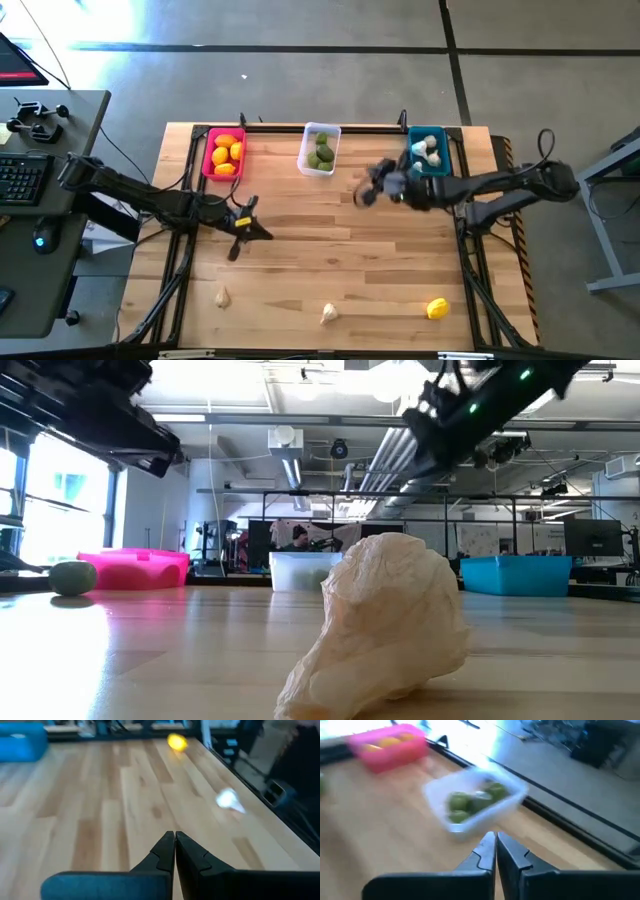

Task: Sort produce into baskets
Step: Put the garlic into the blue bin

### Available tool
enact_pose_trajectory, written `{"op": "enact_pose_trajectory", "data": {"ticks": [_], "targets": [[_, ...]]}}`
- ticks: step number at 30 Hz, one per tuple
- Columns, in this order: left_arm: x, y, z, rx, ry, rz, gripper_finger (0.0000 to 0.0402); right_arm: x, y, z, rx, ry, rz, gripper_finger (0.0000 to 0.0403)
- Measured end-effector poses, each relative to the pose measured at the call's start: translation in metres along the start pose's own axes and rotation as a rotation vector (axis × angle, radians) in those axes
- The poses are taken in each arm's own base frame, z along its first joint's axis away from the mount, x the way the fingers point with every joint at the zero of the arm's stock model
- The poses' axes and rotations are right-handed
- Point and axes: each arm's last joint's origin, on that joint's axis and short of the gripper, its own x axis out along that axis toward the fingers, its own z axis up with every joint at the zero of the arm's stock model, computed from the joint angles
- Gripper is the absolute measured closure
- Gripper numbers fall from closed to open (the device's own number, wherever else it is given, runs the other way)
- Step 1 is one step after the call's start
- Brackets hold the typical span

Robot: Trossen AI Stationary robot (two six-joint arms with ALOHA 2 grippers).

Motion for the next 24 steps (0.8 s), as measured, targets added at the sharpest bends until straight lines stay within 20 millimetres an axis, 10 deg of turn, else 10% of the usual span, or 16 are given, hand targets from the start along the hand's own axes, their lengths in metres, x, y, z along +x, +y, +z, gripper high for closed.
{"op": "enact_pose_trajectory", "data": {"ticks": [9,24], "targets": [[-0.007,-0.037,0.025,0.007,0.088,-0.170,0.0401,-0.039,0.061,-0.043,-0.104,-0.039,0.064,0.0402],[-0.013,-0.136,0.049,0.116,0.524,-0.259,0.0400,-0.032,0.113,-0.105,-0.104,-0.039,0.144,0.0403]]}}
